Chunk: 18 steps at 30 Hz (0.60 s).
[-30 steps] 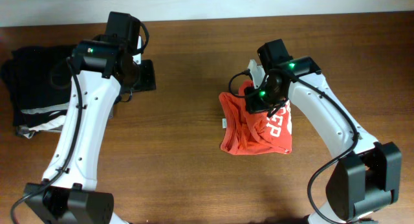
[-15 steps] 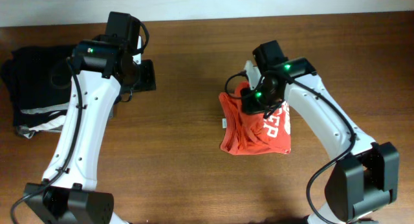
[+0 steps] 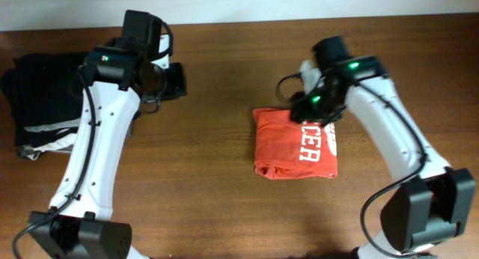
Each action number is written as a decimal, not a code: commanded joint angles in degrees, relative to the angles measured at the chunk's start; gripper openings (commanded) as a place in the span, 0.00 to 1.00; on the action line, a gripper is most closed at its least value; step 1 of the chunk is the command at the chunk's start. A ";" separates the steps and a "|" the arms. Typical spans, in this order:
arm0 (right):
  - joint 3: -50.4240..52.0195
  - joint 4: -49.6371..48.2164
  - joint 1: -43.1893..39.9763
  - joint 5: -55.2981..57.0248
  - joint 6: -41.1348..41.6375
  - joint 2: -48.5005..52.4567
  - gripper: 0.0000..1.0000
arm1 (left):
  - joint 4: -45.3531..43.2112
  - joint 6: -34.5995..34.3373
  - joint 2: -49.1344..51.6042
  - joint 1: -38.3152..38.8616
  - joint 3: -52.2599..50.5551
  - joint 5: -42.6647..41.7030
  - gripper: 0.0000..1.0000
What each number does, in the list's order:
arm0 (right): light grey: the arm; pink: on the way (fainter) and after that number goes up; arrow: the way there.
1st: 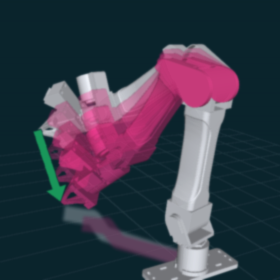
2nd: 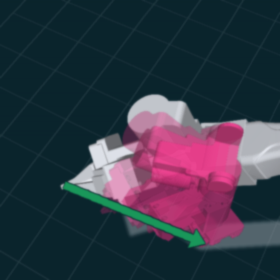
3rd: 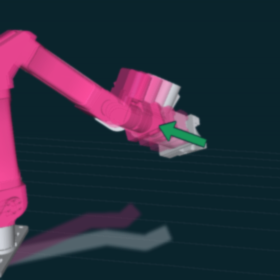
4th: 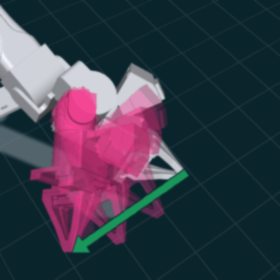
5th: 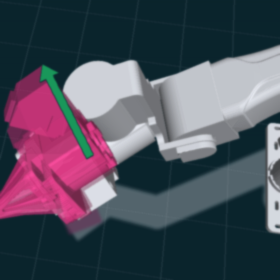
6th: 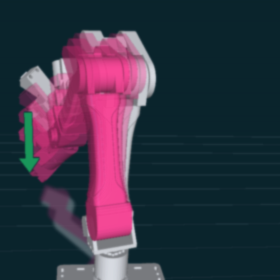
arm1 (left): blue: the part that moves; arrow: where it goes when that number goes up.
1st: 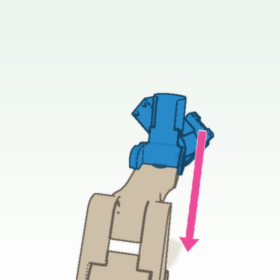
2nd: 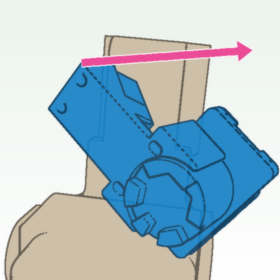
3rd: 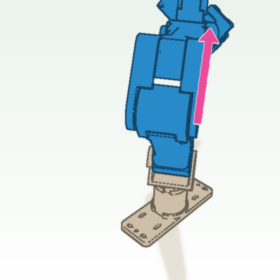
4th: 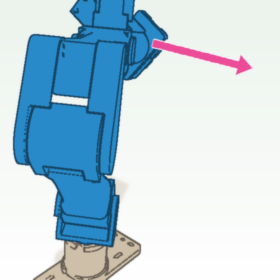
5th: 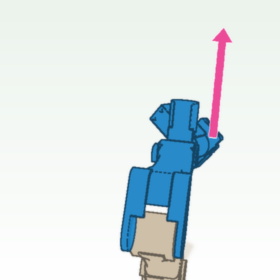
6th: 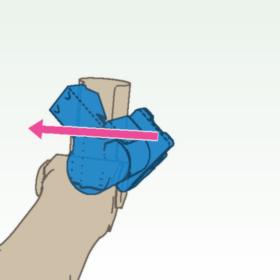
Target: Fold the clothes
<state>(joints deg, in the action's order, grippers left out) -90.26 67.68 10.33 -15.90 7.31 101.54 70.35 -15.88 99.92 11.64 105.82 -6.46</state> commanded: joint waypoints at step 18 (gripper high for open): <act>9.05 -14.67 -8.90 0.04 -0.44 0.20 0.04 | -7.98 0.09 14.43 18.38 -5.92 -13.81 0.00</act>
<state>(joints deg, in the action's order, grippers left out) -83.48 55.11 1.41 -15.92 7.46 101.54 62.48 -15.90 112.90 29.02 100.22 -17.69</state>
